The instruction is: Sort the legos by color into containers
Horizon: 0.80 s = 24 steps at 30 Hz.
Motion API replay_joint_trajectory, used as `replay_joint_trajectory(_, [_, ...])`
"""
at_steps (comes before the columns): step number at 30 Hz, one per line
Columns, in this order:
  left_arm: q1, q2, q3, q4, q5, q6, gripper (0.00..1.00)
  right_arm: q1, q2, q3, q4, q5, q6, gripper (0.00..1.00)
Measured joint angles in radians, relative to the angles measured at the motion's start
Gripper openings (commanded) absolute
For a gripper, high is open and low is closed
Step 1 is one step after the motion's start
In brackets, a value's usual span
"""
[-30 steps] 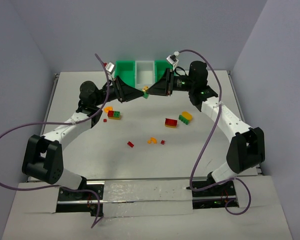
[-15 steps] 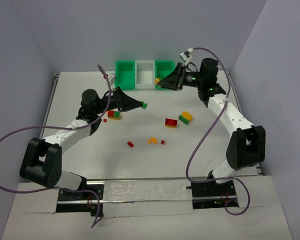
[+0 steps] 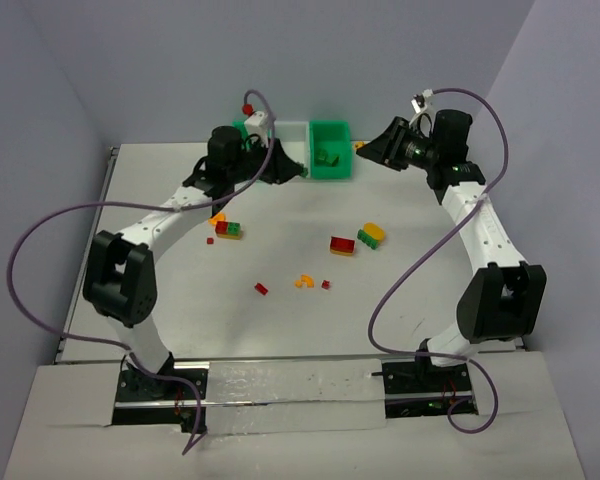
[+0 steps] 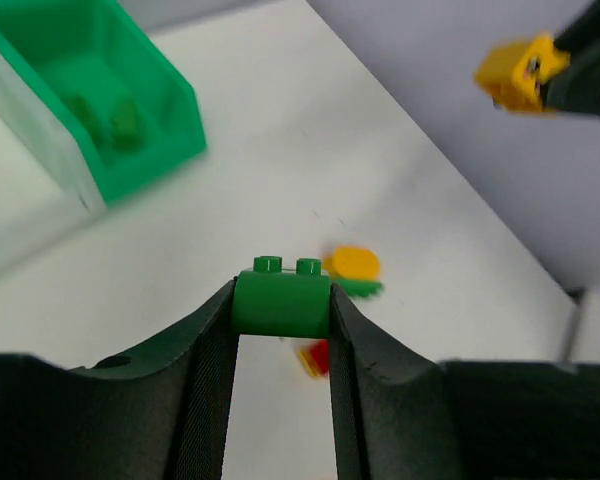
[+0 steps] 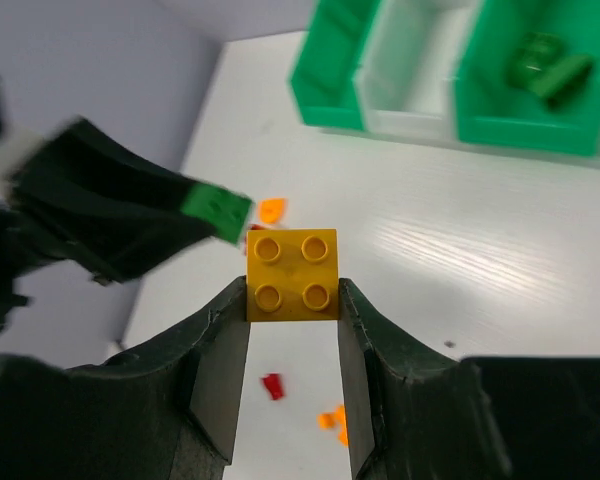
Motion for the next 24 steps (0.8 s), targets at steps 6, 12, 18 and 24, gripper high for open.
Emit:
replay_joint_trajectory(6, [-0.052, 0.233, 0.239, 0.07, -0.151, 0.156, 0.0, -0.003, -0.044, -0.024, -0.095, 0.151, -0.103, 0.0])
replay_joint_trajectory(12, [-0.053, 0.453, 0.37, 0.153, -0.197, 0.202, 0.02, -0.005, -0.062, -0.038, -0.125, 0.205, -0.15, 0.0])
replay_joint_trajectory(18, [-0.054, 0.603, 0.485, 0.199, -0.213, 0.233, 0.09, -0.006, -0.064, -0.058, -0.141, 0.216, -0.177, 0.0])
replay_joint_trajectory(24, [-0.055, 0.694, 0.602, 0.262, -0.227, 0.27, 0.52, -0.006, -0.063, -0.069, -0.158, 0.216, -0.189, 0.0])
